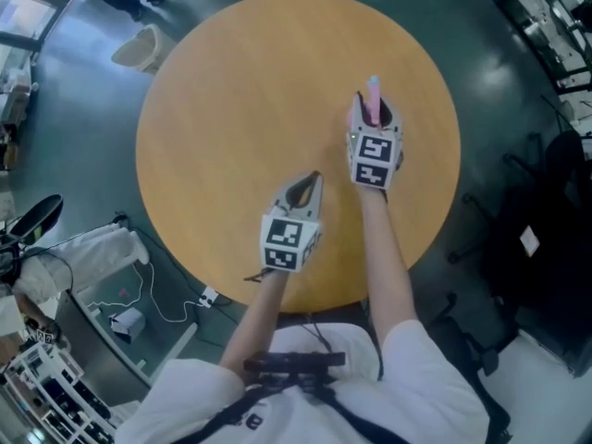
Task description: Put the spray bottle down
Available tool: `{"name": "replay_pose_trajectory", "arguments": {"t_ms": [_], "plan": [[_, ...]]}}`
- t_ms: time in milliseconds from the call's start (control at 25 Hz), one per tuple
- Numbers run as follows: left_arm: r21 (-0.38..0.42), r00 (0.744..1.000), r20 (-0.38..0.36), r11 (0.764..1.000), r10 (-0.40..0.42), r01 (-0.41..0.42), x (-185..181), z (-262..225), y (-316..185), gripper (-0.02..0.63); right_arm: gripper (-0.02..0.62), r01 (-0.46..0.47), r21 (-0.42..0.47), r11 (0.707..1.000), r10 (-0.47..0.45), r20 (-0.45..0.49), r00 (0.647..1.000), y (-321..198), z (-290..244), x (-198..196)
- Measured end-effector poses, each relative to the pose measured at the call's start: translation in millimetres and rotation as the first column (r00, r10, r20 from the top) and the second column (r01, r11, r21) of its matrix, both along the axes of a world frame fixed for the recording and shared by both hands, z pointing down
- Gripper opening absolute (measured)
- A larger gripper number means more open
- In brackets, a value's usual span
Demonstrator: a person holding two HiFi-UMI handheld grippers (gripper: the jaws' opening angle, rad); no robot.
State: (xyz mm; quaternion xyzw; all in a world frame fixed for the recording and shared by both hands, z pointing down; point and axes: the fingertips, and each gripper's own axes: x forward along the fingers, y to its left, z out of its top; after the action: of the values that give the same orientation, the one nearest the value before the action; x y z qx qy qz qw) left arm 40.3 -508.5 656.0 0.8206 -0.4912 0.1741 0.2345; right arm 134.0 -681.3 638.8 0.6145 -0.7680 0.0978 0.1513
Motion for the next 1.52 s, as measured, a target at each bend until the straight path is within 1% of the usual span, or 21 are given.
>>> {"name": "replay_pose_trajectory", "arguments": {"t_ms": [200, 240, 280, 320, 520, 640, 760, 880, 1000, 1120, 1280, 1360, 1520], "plan": [[-0.001, 1.0, -0.005, 1.0, -0.003, 0.003, 0, 2, -1, 0.011, 0.156, 0.002, -0.008, 1.0, -0.001, 0.017, 1.0, -2, 3, -1], [0.0, 1.0, -0.003, 1.0, -0.001, 0.001, 0, 2, 0, 0.011, 0.175, 0.005, -0.011, 1.0, -0.005, 0.024, 1.0, -2, 3, -2], [0.003, 1.0, -0.003, 1.0, 0.0, 0.0, 0, 1, 0, 0.011, 0.213, 0.009, -0.013, 1.0, -0.009, 0.031, 0.999, -1, 3, -2], [0.006, 1.0, -0.004, 1.0, 0.0, 0.0, 0, 0, 1, 0.011, 0.236, 0.013, -0.014, 1.0, -0.012, 0.035, 0.999, 1, 3, -2], [0.017, 1.0, -0.015, 1.0, 0.003, -0.003, -6, -5, 8, 0.011, 0.267, -0.014, -0.045, 0.999, 0.015, 0.024, 1.0, 23, 8, 5], [0.025, 1.0, -0.024, 1.0, 0.001, -0.001, -16, -16, 16, 0.011, 0.267, -0.047, -0.053, 0.997, 0.048, 0.011, 0.999, 47, 9, 12], [0.061, 0.999, -0.034, 0.998, -0.001, 0.004, -23, -30, 26, 0.011, 0.272, -0.076, -0.054, 0.996, 0.076, 0.003, 0.997, 77, 2, 19], [0.092, 0.999, -0.035, 0.996, 0.0, 0.003, -32, -43, 44, 0.011, 0.272, -0.096, -0.055, 0.994, 0.098, 0.036, 0.995, 110, -12, 19], [0.119, 0.999, -0.051, 0.993, -0.003, 0.009, -41, -64, 63, 0.011, 0.272, -0.114, -0.027, 0.993, 0.115, 0.063, 0.991, 146, -29, 17], [0.161, 0.999, -0.045, 0.987, 0.009, -0.002, -53, -85, 87, 0.011, 0.271, -0.118, -0.012, 0.993, 0.119, 0.08, 0.99, 188, -47, 6], [0.239, 0.999, -0.049, 0.971, 0.019, -0.006, -72, -120, 112, 0.011, 0.138, -0.101, 0.032, 0.994, 0.097, 0.092, 0.991, 239, -83, -19], [0.279, 0.998, -0.049, 0.96, 0.027, -0.012, -78, -137, 124, 0.011, 0.133, -0.094, 0.055, 0.994, 0.089, 0.091, 0.992, 263, -102, -28], [0.335, 0.997, -0.06, 0.942, 0.044, -0.021, -85, -168, 154, 0.011, 0.085, -0.072, 0.119, 0.99, 0.062, 0.086, 0.994, 310, -139, -49]]}}
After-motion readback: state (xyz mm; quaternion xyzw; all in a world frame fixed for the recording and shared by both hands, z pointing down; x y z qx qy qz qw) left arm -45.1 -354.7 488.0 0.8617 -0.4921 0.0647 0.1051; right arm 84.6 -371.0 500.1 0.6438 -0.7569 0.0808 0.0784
